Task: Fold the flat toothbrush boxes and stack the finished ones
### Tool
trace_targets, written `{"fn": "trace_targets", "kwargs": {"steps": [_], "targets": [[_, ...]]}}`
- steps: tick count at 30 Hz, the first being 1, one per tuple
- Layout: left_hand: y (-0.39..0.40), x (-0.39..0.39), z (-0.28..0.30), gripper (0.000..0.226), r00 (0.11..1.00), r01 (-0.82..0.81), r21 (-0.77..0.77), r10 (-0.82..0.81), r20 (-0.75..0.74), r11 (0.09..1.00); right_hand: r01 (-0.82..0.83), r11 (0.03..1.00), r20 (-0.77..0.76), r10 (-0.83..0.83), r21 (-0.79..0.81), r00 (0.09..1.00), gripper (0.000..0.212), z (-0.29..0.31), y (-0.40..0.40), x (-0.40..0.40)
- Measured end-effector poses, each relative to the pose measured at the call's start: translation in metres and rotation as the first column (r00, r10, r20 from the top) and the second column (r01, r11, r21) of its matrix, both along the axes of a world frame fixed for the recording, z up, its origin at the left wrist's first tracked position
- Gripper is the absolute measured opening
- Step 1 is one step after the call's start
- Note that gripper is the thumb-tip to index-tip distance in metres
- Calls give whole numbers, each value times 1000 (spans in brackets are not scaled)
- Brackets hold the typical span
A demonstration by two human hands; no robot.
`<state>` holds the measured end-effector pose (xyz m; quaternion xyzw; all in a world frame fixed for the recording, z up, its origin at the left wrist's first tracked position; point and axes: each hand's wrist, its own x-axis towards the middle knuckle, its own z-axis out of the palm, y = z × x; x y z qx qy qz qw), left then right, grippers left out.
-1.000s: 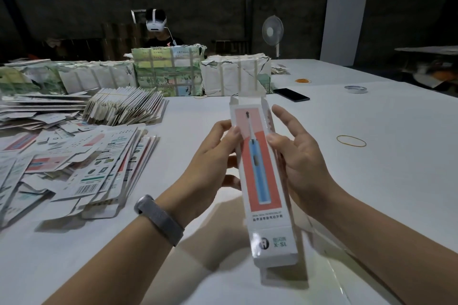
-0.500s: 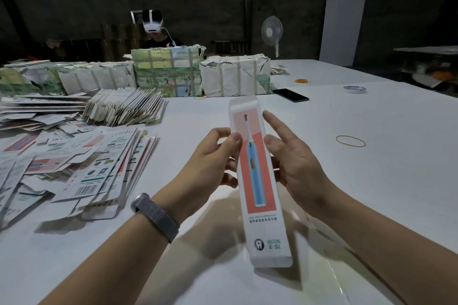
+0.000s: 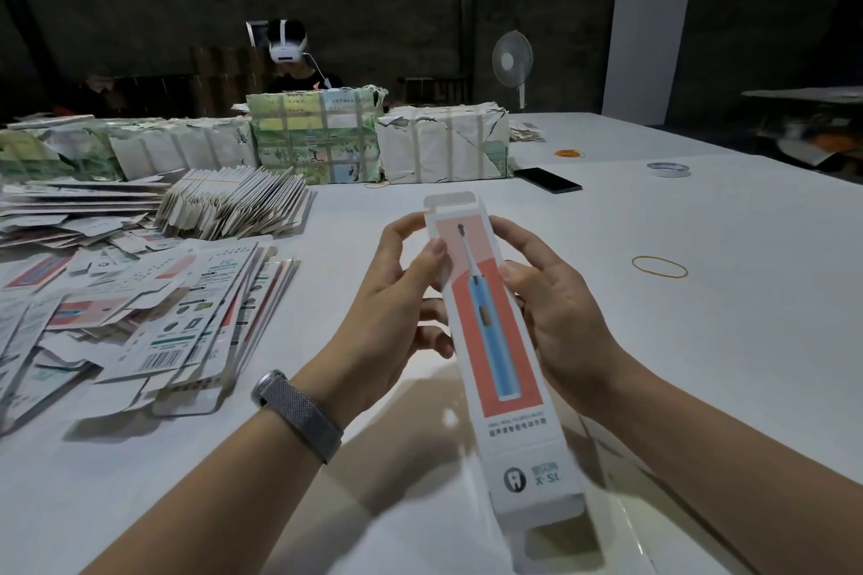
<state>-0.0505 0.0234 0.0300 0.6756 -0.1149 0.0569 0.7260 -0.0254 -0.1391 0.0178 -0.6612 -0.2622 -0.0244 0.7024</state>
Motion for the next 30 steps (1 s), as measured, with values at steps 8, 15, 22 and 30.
{"fn": "trace_targets", "kwargs": {"steps": [8, 15, 22, 30], "targets": [[0, 0, -1, 22, 995, 2, 71, -9, 95, 997, 59, 998, 68, -59, 8, 996, 28, 2, 1, 1], [2, -2, -1, 21, 993, 5, 241, -32, 110, 970, 65, 996, 35, -67, 56, 997, 20, 2, -4, 7], [-4, -1, -5, 45, 992, 9, 361, -53, 113, 933, 91, 986, 0, -91, 138, 996, 14, 3, -7, 12], [-4, 0, -5, 34, 997, 16, 329, -42, 72, 944, 112, 972, -31, -108, 206, 994, 14, -1, -6, 13]]}}
